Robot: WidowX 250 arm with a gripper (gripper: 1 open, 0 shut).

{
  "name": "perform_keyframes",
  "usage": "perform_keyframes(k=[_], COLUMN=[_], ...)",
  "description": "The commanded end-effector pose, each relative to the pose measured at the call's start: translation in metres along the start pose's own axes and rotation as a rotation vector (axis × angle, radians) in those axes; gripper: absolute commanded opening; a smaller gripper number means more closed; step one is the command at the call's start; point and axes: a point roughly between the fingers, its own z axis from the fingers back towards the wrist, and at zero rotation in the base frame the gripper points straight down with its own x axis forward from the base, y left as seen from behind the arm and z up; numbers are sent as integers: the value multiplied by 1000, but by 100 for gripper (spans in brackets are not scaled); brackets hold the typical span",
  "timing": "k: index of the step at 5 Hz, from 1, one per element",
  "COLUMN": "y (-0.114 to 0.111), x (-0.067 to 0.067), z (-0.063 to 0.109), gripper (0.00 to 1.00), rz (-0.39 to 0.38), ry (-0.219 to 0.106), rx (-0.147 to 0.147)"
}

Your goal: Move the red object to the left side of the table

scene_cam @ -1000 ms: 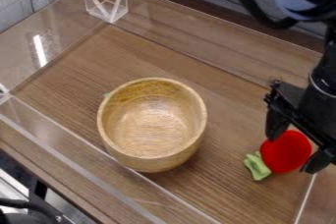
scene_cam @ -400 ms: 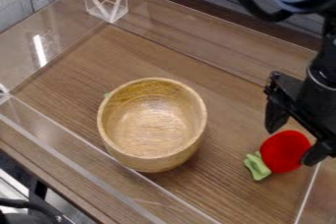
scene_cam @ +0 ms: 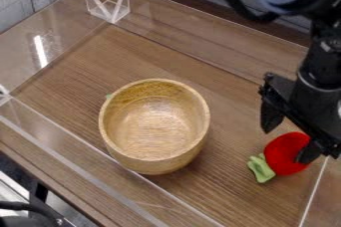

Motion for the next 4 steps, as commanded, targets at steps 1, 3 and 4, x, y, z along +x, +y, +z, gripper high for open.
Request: perform_keyframes(k=[1,3,4], y=[2,16,47], x=[3,6,2], z=[-3,58,76], gripper=[0,0,0], rz=[34,163,291], ry=[-19,-104,-126], rx=[-6,37,70])
